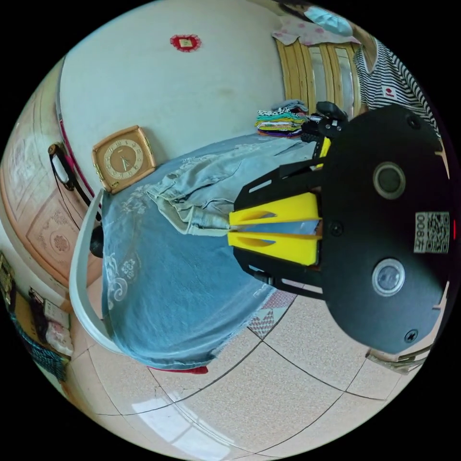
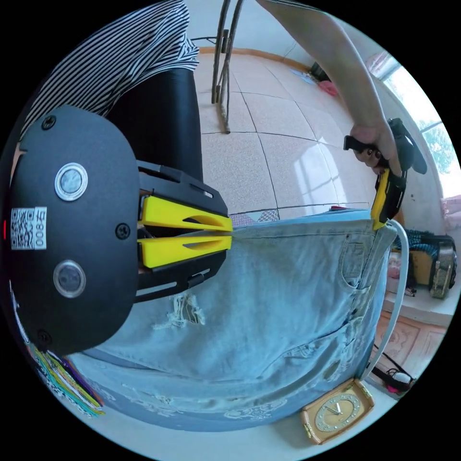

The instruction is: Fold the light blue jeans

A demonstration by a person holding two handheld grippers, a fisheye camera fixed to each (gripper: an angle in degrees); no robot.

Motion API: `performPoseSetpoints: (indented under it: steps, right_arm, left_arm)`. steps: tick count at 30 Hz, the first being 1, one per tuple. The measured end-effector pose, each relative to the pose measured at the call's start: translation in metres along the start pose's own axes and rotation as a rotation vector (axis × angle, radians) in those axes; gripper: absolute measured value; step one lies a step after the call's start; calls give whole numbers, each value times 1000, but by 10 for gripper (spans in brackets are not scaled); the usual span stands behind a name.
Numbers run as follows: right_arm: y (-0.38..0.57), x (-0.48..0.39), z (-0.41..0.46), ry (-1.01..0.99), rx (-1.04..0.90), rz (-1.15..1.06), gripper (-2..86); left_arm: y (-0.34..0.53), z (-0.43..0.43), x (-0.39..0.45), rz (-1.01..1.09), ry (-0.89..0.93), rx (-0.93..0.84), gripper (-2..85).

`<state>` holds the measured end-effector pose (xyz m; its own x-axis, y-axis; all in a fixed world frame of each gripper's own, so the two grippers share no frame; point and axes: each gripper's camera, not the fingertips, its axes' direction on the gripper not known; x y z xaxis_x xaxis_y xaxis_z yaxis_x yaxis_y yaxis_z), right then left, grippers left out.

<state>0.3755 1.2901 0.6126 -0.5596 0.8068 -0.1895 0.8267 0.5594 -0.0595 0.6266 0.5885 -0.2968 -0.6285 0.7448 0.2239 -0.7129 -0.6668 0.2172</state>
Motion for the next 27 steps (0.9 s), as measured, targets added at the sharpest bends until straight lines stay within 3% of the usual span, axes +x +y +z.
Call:
performPoseSetpoints:
  steps: [5,12,18,27]
  right_arm:
    - [10,23,42,-110,3,77,24]
    - [58,62,65,-244,149,217,16]
    - [84,106,95,-290,243,324,8]
    - [117,156,150,-248,302,431,2]
  left_arm:
    - [0,5,-17,-72,-28,1,50]
    - [2,-13,6,21,-194,144,52]
    - [-48,56,59,209,-102,15,74]
    - [-135,154,67,44,-49,-24,42]
